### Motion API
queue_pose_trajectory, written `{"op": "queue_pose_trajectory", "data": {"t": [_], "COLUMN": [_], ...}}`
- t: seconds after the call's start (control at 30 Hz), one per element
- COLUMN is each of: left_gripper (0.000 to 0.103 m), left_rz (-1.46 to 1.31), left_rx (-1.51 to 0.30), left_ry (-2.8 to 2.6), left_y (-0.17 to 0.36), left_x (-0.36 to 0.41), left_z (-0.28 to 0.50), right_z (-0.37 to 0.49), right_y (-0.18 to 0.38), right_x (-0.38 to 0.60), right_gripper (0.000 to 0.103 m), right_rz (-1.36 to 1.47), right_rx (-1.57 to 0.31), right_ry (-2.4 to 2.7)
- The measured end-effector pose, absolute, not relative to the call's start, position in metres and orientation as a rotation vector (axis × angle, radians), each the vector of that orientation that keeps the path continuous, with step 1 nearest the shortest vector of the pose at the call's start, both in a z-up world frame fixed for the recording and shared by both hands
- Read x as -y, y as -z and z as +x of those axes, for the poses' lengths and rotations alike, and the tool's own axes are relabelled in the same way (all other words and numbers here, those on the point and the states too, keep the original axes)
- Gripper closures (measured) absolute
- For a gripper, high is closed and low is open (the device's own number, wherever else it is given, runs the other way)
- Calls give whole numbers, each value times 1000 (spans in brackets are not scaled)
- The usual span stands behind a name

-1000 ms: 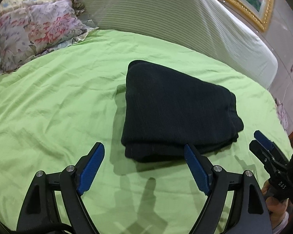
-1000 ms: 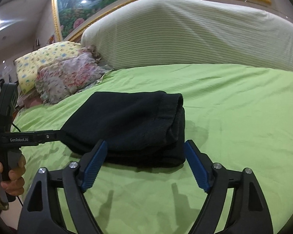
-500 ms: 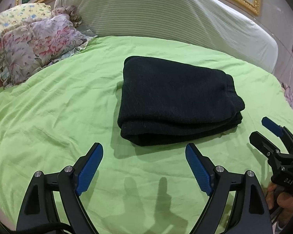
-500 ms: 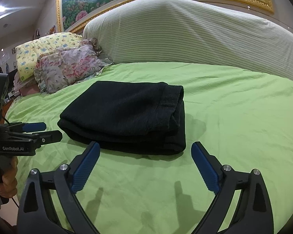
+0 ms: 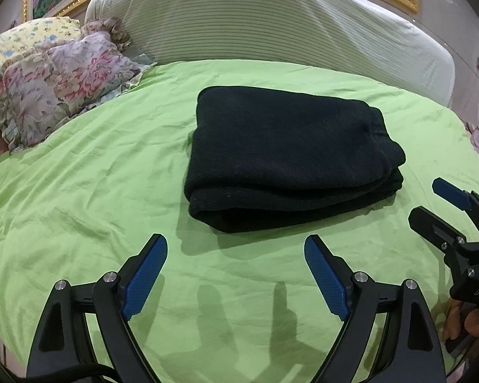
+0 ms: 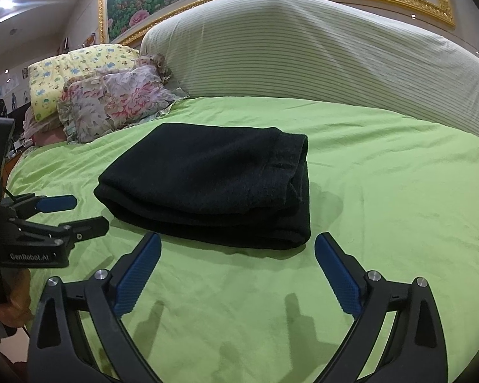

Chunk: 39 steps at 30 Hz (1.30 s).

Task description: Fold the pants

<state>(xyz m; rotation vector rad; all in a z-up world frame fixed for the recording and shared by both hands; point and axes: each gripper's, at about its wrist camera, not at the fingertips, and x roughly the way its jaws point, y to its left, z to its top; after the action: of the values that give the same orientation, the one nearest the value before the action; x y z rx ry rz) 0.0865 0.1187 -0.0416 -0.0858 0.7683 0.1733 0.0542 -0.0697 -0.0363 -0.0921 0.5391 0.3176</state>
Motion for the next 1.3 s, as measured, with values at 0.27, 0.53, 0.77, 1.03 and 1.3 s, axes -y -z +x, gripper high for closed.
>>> {"op": "queue_pose_trajectory", "data": {"t": [0.27,0.53,0.77,1.03,1.3], "left_gripper": [14,14,14,13,13], "left_rz": [-82,-84,-87,-84,-84], "left_rx": [-747,-723,-718,-722,-718], "left_ry": [-184,-184,-180,-172,-170], "left_y": [44,44,44,45,44], "left_x": [-119,-118,-117,-117,-117], "left_z": [89,91,92,95,95], "right_z": [53,54,54,54,53], "right_y": [38,39,40,40,41], "right_x": [70,68,68,67,66], "right_gripper": [6,6,6,6,6], "right_rz": [-76,-80,-81,-80,-80], "right_rx": [-546,-549,-554,-554,-554], "right_ry": [-313,-309,-311,-309,-308]}}
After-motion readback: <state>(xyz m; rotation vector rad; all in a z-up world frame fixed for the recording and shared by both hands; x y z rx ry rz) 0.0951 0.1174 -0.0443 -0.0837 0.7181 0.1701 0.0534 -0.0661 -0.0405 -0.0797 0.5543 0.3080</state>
